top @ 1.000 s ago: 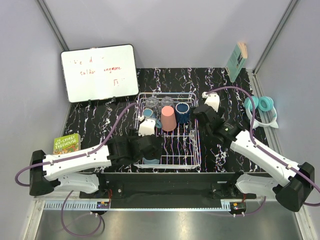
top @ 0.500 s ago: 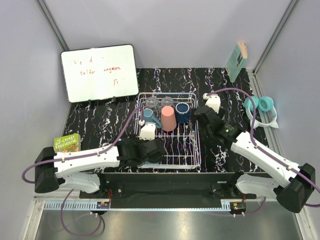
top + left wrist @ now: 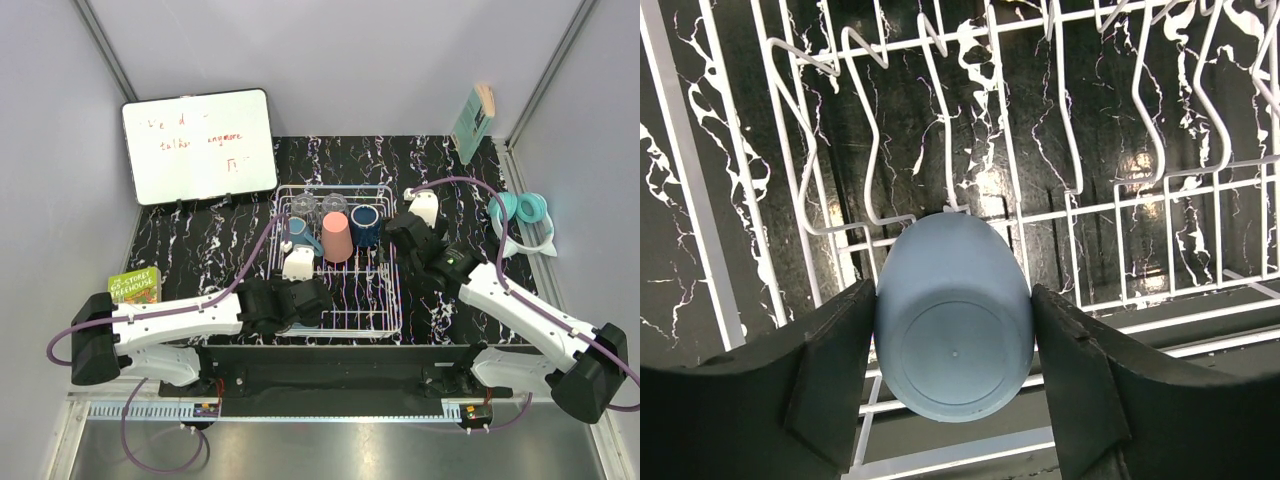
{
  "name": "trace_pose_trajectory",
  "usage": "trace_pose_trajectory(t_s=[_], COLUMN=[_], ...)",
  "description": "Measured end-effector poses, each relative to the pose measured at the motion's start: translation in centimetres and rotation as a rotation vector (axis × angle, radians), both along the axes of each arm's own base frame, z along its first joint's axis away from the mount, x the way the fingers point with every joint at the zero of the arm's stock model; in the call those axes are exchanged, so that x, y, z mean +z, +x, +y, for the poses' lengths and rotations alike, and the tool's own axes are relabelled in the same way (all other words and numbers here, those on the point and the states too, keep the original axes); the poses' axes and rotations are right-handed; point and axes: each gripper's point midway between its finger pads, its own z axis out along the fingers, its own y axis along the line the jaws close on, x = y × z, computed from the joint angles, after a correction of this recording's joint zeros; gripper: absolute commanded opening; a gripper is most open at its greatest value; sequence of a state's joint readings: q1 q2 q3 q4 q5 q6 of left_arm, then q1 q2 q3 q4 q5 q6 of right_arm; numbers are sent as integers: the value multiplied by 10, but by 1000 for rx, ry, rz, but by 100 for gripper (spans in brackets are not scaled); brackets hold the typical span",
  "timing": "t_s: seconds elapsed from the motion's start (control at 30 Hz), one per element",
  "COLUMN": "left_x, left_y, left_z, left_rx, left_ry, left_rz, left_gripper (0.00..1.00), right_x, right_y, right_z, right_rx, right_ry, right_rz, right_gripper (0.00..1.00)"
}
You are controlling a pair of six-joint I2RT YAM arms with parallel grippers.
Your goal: Unload the cups from the dish rack
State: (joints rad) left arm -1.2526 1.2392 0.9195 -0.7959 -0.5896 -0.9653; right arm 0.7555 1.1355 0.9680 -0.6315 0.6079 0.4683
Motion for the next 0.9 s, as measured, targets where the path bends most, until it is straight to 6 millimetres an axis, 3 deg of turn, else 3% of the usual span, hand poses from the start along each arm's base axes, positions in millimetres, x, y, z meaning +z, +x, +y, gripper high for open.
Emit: trace_pose_trajectory(t_s=[0.03,0.1,0.13,0.5,0.63,0.77,0.9], left_x=[0,0,0,2,13,47,97], left_y=[0,0,0,-1,-1,7,21], left_z=[0,-1,-1,-1,1,-6,-15], left_rx=[0,0,0,-6,-21,-43,-46], left_ry=[-2,-5,-6,3,24,4,-76], left_rz=[0,-1,-2,-4,-15,-66,-173], left_gripper=[53,29,0,0,0,0,0], right_x=[0,-1,-1,-4,-1,5,13], right_y=[0,0,0,-1,-1,-3,-6], right_z=[0,0,0,-1,-1,-1,-1], right_rx=[0,0,0,-1,-1,2,10], right_ry=[-1,-1,-1,-3,5,25,61], right_rz=[1,1,2,5,-3,-18,-36], right_gripper=[100,100,100,100,100,100,100])
